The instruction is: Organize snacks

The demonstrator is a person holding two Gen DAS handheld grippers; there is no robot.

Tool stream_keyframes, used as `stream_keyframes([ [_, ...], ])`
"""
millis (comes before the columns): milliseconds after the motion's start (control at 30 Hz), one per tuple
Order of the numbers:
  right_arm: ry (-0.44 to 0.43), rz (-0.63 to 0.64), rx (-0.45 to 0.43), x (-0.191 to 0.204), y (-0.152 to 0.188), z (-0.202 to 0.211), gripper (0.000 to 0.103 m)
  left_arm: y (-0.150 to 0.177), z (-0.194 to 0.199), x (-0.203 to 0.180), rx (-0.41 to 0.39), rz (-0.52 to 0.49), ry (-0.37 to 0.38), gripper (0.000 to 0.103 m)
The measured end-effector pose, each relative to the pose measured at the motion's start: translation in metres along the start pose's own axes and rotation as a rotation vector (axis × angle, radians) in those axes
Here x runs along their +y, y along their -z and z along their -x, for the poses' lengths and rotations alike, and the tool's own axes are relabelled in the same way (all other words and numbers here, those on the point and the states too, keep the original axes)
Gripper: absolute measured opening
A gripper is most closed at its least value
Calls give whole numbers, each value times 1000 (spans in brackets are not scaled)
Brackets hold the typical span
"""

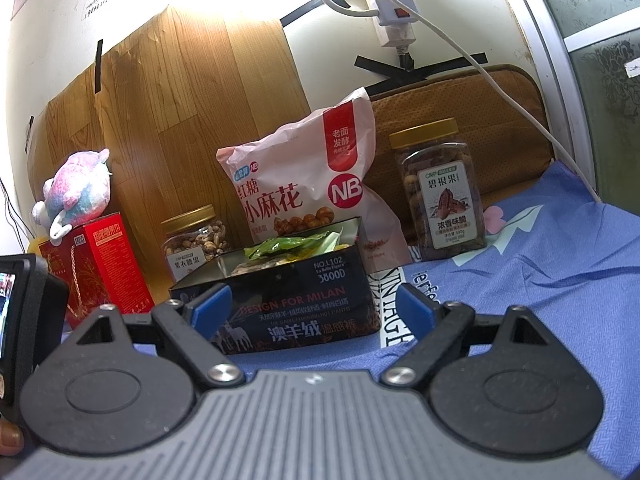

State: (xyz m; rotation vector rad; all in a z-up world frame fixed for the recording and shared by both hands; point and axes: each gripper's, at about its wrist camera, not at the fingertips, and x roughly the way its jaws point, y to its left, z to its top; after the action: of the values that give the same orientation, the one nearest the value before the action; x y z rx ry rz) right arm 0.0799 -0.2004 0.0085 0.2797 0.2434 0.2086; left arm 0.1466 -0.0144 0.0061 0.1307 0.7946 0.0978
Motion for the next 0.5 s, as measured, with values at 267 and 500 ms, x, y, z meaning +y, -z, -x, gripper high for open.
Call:
stream_keyframes([
  [267,-1,0,2,0,0,0,91,0,0,-1,-1,-3,-3,103],
  [500,0,-1,2,0,0,0,91,0,0,0,-1,-3,-2,103],
])
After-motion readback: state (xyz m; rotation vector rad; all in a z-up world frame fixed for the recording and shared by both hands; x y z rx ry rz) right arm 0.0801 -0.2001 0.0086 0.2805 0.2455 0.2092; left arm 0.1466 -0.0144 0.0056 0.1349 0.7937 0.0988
